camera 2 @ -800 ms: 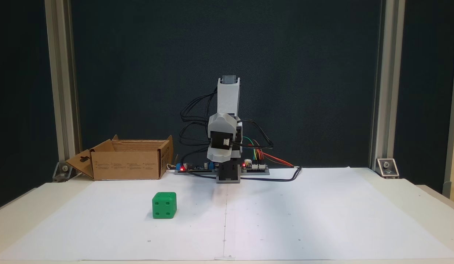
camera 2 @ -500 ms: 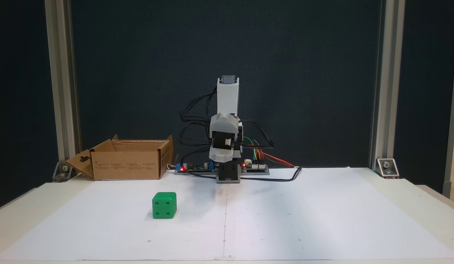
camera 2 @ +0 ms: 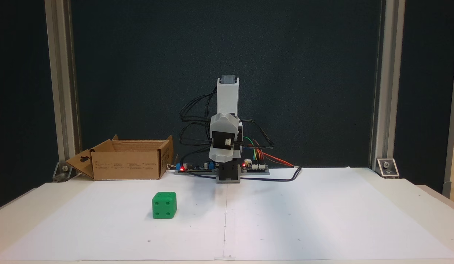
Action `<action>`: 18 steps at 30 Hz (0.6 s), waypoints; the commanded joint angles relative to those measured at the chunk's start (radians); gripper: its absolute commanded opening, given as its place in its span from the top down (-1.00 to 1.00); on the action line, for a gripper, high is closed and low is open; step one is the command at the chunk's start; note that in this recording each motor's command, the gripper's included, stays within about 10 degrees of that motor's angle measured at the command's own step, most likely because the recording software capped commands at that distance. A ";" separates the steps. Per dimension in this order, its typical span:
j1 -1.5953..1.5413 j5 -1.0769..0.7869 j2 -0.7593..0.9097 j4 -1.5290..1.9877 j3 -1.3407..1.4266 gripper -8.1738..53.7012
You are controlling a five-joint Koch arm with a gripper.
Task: Grasp a green dice and put it in the bin.
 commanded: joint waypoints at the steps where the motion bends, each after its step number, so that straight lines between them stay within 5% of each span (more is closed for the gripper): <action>1: 0.000 0.035 0.115 -0.175 0.048 -0.70; 18: -0.003 0.032 0.114 -0.175 0.046 -0.69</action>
